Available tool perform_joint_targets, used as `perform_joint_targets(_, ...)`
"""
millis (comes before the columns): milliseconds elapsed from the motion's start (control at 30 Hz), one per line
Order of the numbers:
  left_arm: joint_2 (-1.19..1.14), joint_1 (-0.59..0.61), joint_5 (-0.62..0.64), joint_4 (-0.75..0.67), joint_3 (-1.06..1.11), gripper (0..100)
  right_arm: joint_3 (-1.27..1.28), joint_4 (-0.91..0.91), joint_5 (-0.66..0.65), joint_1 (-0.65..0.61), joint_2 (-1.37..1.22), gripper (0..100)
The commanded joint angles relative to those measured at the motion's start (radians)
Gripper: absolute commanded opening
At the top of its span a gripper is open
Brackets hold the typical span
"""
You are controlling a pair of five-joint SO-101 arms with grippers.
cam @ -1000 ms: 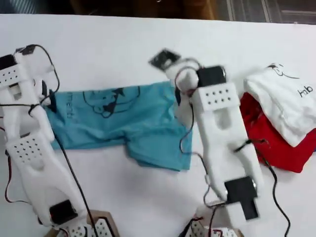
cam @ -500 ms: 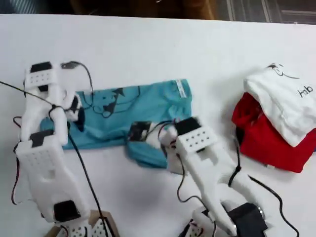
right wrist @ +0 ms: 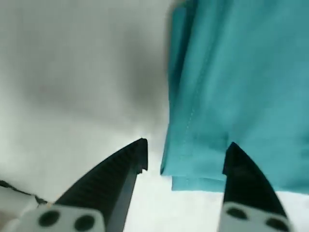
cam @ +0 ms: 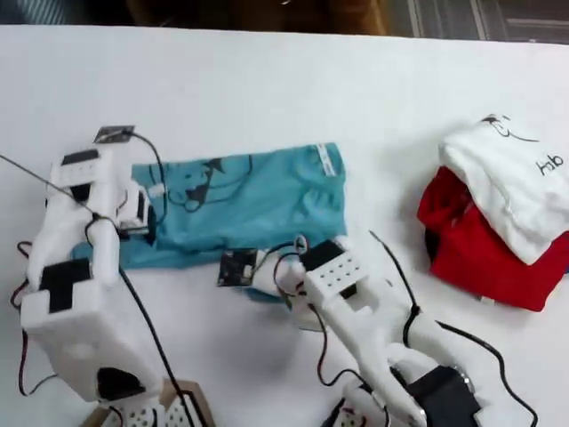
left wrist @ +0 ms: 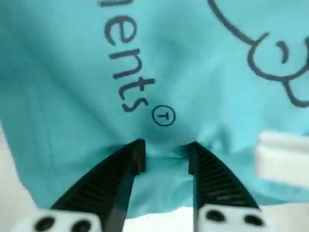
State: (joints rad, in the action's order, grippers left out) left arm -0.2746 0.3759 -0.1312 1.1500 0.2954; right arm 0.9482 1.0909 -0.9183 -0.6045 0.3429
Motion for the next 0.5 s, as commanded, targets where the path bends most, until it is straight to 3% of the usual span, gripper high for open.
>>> perform_joint_targets(0,0.071,-0.012,0.012,-0.091,0.064,17,-0.009,-0.068,-0.032,0.033,-0.05,25.7)
perform_joint_targets(467,0.1,-0.011,0.008,-0.135,0.101,17,-0.083,-0.097,-0.08,0.054,-0.191,25.3)
